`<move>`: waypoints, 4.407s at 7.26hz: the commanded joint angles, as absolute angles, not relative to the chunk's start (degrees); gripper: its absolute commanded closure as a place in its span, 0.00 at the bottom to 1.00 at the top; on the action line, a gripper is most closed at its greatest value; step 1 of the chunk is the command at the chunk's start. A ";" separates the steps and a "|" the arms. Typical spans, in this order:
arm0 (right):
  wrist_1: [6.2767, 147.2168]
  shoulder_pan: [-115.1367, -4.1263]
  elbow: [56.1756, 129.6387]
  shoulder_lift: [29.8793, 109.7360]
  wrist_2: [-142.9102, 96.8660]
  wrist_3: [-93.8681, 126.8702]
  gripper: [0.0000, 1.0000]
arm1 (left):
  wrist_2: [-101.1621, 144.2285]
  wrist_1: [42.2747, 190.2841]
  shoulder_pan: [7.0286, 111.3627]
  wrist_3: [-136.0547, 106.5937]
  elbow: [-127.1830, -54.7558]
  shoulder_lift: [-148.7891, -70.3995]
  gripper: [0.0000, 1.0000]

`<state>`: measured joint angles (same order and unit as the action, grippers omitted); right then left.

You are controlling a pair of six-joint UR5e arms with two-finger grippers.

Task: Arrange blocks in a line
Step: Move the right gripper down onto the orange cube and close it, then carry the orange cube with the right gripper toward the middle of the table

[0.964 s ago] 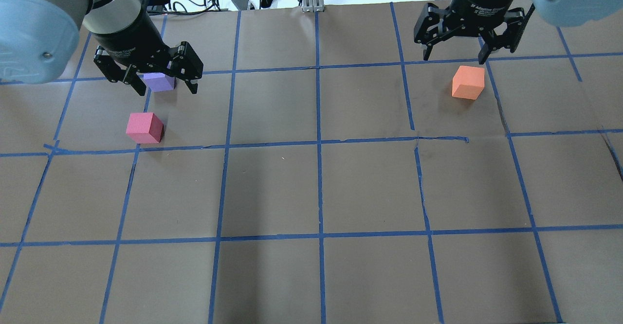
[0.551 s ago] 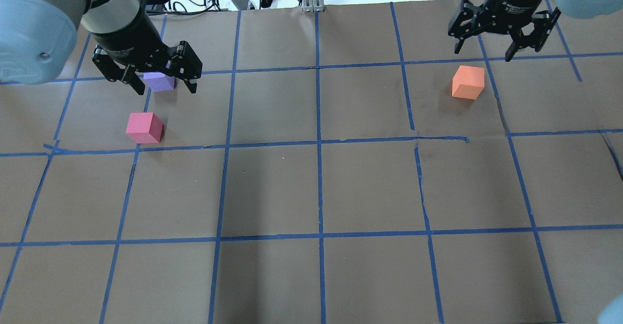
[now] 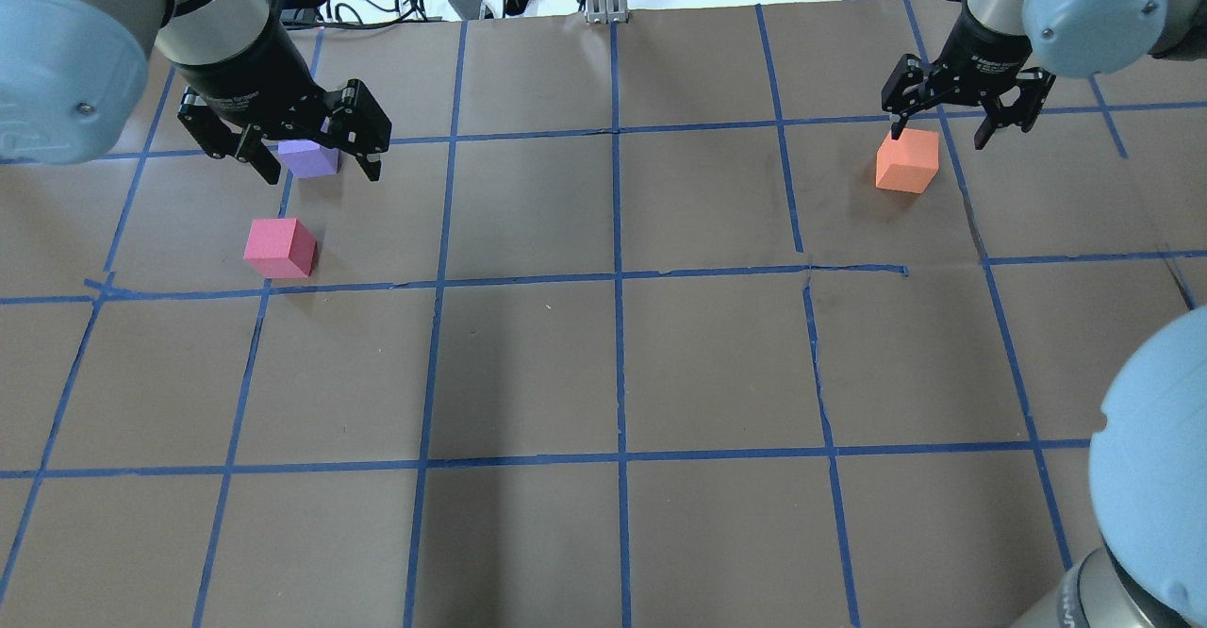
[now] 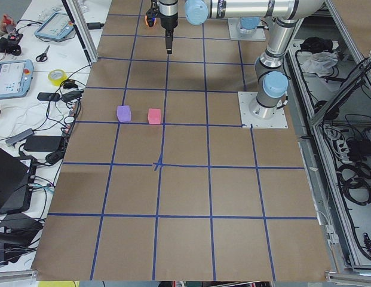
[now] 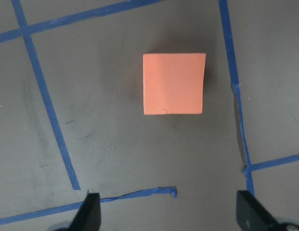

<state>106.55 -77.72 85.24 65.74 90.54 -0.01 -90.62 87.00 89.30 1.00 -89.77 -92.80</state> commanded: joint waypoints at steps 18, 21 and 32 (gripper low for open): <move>117.77 -97.24 82.19 58.28 88.77 -0.97 0.70 | -90.96 84.38 88.95 2.90 -89.82 -93.17 0.00; 117.60 -106.94 73.07 51.18 87.54 0.17 0.70 | -91.14 84.37 87.20 4.12 -89.82 -92.99 0.00; 113.03 -112.15 71.27 48.43 89.38 14.15 0.70 | -93.87 84.20 81.83 7.38 -89.30 -96.15 0.00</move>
<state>113.41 -112.01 70.88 48.28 88.72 13.67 -93.88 84.22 81.83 7.38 -89.35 -95.96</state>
